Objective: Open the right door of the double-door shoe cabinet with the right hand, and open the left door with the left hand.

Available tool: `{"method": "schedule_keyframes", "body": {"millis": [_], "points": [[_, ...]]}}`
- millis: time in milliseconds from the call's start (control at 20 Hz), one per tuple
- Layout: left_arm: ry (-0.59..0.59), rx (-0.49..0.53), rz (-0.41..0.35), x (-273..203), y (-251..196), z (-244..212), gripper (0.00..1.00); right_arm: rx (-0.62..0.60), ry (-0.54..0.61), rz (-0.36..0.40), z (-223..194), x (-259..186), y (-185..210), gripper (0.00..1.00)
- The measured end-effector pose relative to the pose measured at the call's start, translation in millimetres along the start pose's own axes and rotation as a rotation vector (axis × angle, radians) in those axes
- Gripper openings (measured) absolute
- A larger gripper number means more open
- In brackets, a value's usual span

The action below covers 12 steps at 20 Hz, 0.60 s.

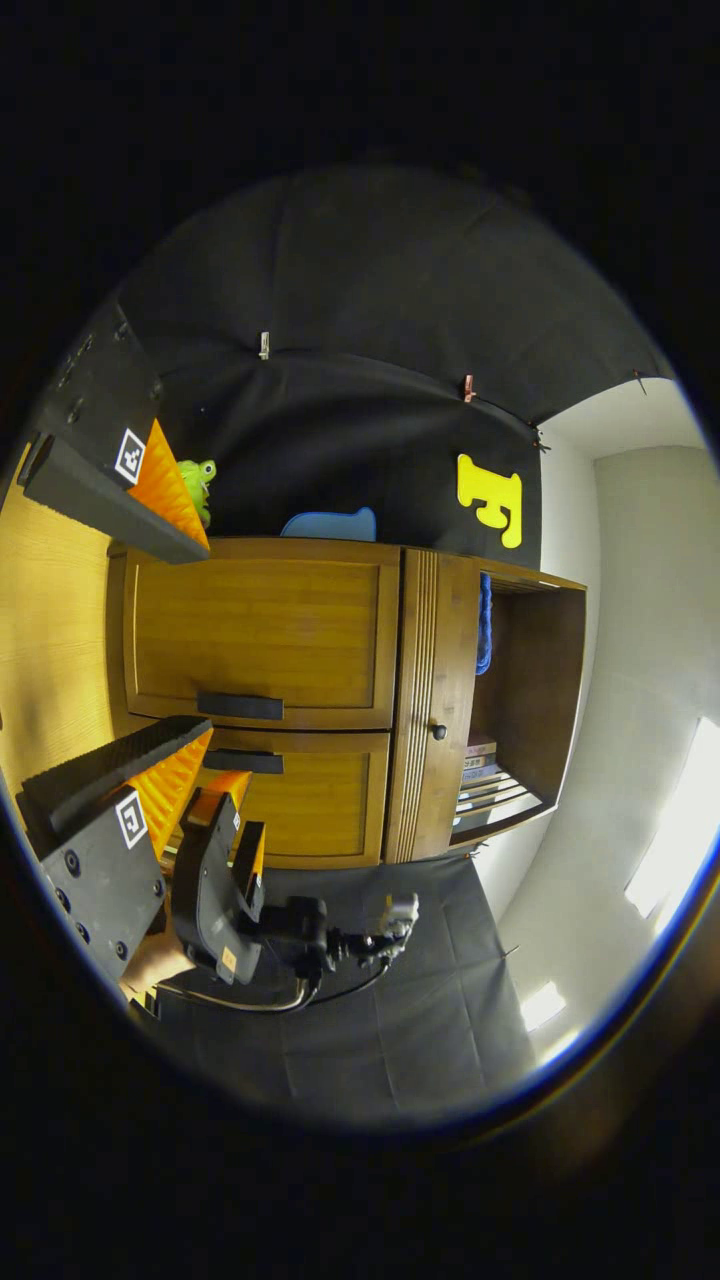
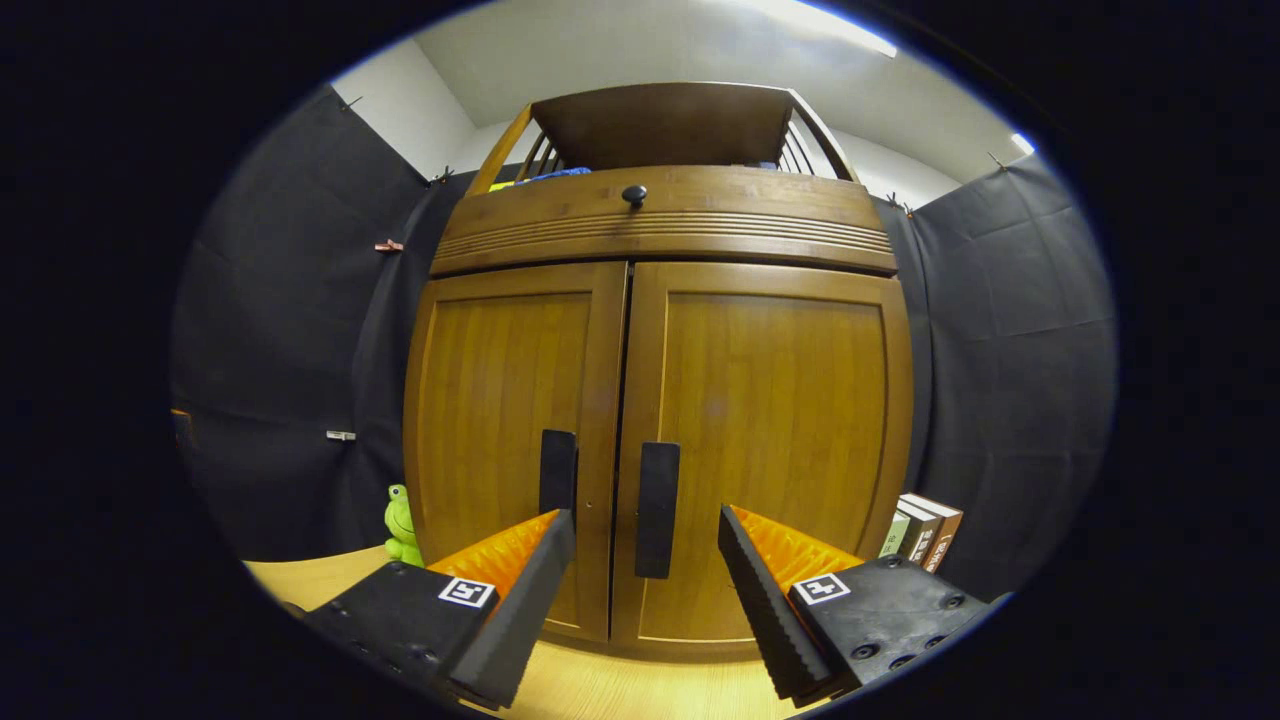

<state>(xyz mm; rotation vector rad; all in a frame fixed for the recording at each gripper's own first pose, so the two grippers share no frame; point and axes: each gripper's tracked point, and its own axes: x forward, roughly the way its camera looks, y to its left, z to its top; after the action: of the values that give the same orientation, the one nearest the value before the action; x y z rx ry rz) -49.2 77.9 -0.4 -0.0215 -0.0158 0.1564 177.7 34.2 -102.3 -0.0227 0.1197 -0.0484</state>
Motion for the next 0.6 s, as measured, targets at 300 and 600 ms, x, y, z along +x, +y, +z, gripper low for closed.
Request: {"method": "schedule_keyframes", "body": {"millis": [300, 600], "points": [[0.013, -0.006, 0.014, 5.2, 6.2, 0.5, 0.95, -0.039, 0.027, -0.055, -28.7, 54.5, -7.1, 0.76], [0.040, 0.017, 0.066, 3.7, 23.5, -10.8, 0.95, -0.074, 0.064, -0.100, -61.7, 92.1, -6.0, 0.57]]}}
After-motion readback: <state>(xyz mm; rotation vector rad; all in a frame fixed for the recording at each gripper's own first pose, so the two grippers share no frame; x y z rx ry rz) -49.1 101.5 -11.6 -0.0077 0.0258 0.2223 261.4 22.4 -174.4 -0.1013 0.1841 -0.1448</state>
